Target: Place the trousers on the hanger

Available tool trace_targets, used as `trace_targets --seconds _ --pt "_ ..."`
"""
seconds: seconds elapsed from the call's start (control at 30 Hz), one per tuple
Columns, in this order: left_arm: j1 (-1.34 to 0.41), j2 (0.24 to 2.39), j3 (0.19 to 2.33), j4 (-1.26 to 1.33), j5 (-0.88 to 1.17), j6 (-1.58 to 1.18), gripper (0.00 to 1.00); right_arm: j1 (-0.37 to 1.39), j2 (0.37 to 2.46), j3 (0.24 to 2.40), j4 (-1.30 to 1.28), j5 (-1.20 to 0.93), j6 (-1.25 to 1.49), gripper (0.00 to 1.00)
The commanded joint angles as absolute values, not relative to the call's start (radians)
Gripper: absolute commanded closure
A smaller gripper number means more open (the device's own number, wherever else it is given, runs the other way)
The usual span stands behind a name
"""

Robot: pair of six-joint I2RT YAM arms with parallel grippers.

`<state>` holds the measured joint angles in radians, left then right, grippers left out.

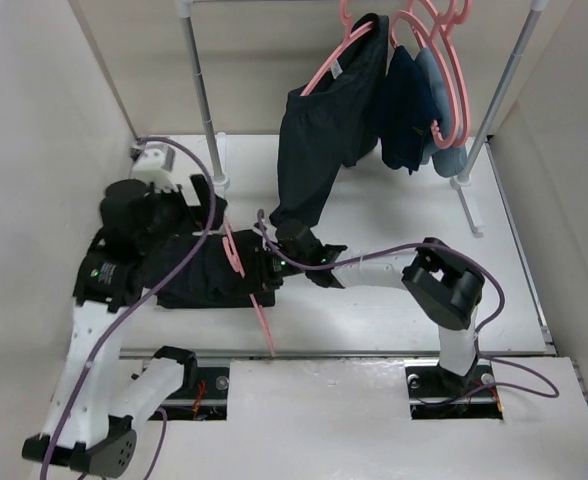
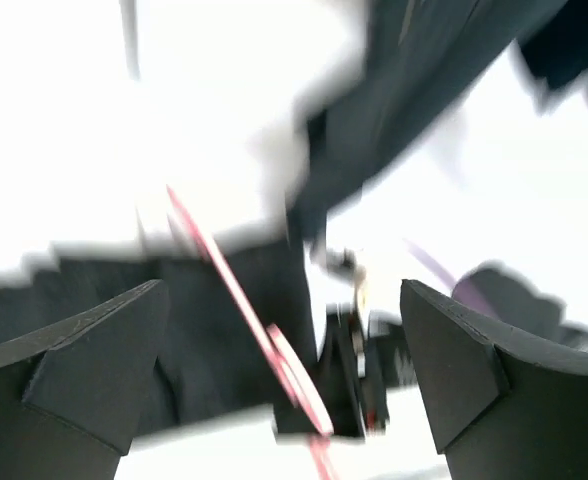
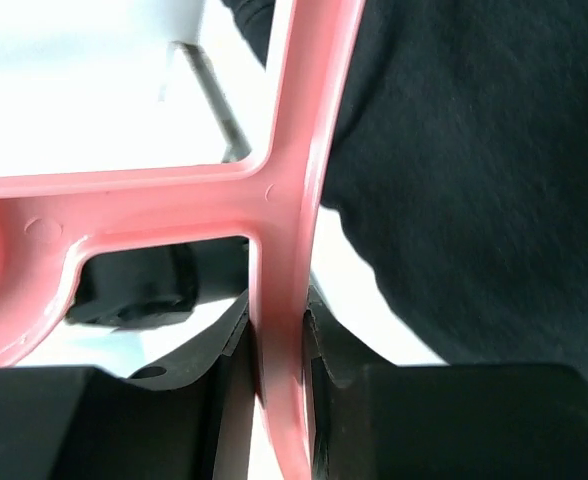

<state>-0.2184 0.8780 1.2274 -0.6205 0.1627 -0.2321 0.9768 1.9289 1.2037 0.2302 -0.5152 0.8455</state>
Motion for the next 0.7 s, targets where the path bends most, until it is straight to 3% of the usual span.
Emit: trace_targets --seconds 0.0,0.17,0.3,0.5,0.67 --pt "-0.218 0.778 1.335 -0.519 0.019 -0.207 0.0 0.939 1.884 1.117 0.53 -0.609 0.952 1.0" --pt "-0.218 0.879 1.208 -0.641 -0.095 -0.196 0.06 0.917 1.875 1.055 0.719 -0.62 1.043 1.0" --pt "-0.135 1.057 1.099 -0.669 0.188 -0.127 0.1 0.908 1.856 1.035 0.719 -0.6 1.043 1.0" --pt "-0.021 1.312 1.158 -0.678 0.284 -0.04 0.07 0.897 1.804 0.971 0.719 -0.56 1.043 1.0" --pt "-0.066 1.486 1.167 -0.715 0.371 0.086 0.23 0.888 1.804 0.971 0.719 -0.56 1.034 1.0"
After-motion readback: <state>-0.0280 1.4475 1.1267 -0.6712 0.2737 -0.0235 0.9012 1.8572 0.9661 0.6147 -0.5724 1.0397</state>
